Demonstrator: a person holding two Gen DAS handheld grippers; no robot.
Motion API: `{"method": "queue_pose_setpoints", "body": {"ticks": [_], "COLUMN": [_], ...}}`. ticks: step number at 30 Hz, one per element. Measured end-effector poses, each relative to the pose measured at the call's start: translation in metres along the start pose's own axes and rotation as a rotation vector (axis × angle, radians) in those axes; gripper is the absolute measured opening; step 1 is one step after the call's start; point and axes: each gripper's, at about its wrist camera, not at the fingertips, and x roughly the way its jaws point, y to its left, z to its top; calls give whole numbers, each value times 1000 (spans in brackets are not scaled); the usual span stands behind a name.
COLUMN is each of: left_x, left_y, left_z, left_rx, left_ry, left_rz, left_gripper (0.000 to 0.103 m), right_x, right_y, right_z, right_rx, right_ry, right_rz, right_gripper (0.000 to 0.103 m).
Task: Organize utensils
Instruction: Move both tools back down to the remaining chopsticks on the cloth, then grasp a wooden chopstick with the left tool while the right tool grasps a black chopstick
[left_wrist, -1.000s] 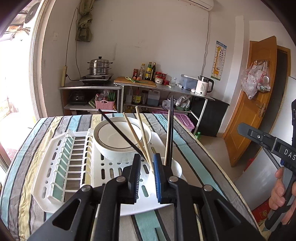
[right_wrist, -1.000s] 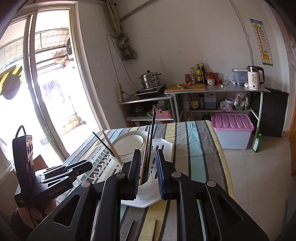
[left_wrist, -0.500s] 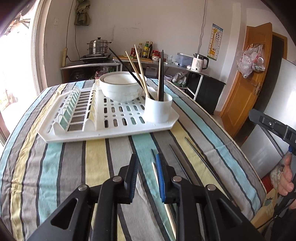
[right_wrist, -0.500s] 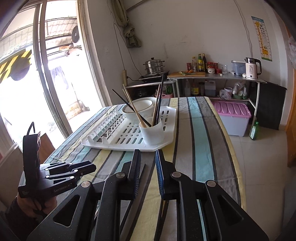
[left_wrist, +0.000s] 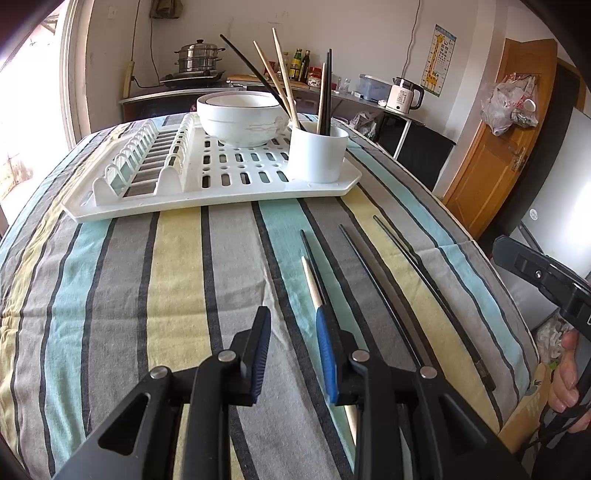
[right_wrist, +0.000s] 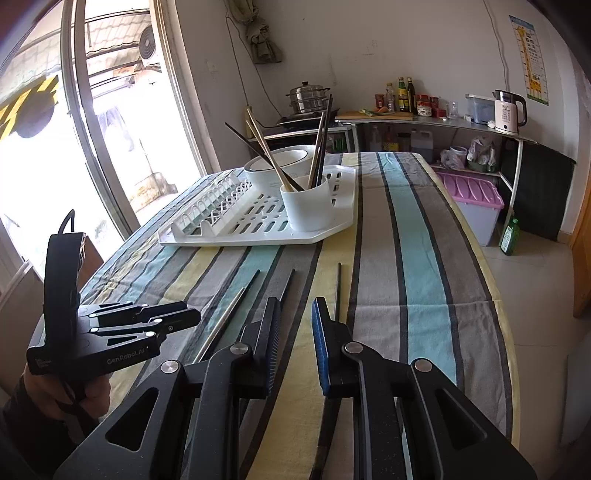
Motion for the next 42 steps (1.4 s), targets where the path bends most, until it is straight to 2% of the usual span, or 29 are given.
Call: {"method": "queue_pose_setpoints", "body": {"ticks": [11,15,22,30,35,39,42], "left_x": [26,29,32,30,35,34,33], "left_y": [-2,-4,-10,-11,-19,-14,-8], "left_z": [11,13,13,11,12,12,13], "left_rx": [-4,4,49,63,117,116,107], "left_ry": [58,58,54,56,64,59,57], "left_rz": [8,3,38,71,136,138,140], "left_gripper": [28,29,31,43,44,44,37], "right_x": [13,16,20,34,54,72,85], "right_y": [-6,-8,-1,12,16,21,26], "right_z": [-1,0,2,3,4,4,5], "right_rx": [13,15,2,-18,-20,-30,-43], "right_ry": [28,31,37,75,121,169,197], "right_rz": [2,-2,6,0,-10,-15,-19], "right_gripper": [18,18,18,18,18,18,18]}}
